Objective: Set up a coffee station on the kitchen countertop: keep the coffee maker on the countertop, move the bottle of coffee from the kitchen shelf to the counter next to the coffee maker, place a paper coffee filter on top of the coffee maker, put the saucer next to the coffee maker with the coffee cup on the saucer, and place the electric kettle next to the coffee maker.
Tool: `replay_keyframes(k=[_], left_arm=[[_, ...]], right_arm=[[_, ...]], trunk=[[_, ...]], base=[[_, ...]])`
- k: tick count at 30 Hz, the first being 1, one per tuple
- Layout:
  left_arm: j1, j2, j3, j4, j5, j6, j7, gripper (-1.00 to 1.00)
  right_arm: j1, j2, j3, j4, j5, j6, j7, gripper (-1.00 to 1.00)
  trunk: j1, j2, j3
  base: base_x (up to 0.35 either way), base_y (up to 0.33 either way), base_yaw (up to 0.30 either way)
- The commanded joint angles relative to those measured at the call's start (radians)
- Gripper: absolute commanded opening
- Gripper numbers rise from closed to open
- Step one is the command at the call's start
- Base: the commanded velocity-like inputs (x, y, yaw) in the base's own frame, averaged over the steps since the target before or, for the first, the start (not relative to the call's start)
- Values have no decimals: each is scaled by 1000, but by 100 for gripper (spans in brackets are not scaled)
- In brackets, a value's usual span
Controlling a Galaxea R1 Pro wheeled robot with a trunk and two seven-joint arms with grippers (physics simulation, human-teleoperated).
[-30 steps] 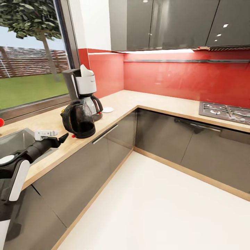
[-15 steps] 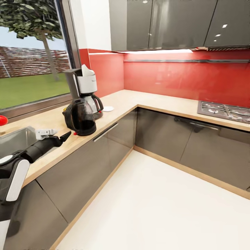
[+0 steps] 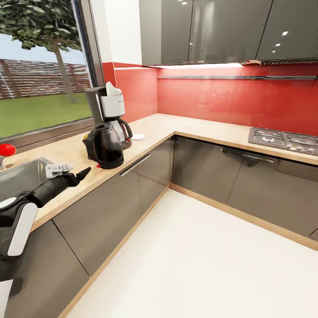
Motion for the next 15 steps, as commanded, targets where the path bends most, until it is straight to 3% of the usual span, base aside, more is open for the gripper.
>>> replay_keyframes(k=[1, 3, 5, 8, 10, 11, 12, 15], left_arm=[[-1, -1, 1, 0, 9, 8, -2, 100], [-1, -1, 0, -1, 11, 9, -3, 100], [-1, -1, -9, -1, 55, 10, -45, 100], [-1, -9, -25, 0, 87, 10, -149, 100], [-1, -58, -45, 1, 97, 10, -245, 100], [-1, -72, -47, 1, 98, 10, -260, 100], [-1, -115, -53, 0, 100, 10, -297, 100], [-1, -168, -77, 2, 101, 9, -342, 100]], right_arm=[[-1, 1, -8, 0, 8, -3, 8, 100], [-1, 1, -8, 0, 8, -3, 8, 100], [-1, 1, -9, 0, 8, -4, 8, 100], [-1, 1, -8, 0, 8, -5, 8, 100], [-1, 1, -7, 0, 8, -5, 9, 100], [-1, 0, -7, 0, 8, -5, 9, 100], [-1, 0, -7, -1, 8, -5, 9, 100], [-1, 0, -8, -1, 8, -5, 9, 100]], trunk=[[0, 0, -1], [0, 0, -1], [0, 0, -1], [0, 0, -1], [0, 0, -1], [0, 0, -1], [0, 0, -1], [0, 0, -1]], base=[[-7, 0, 0], [-5, 0, 0], [-2, 0, 0], [0, 0, 0], [0, 0, 0], [0, 0, 0], [0, 0, 0], [0, 0, 0]])
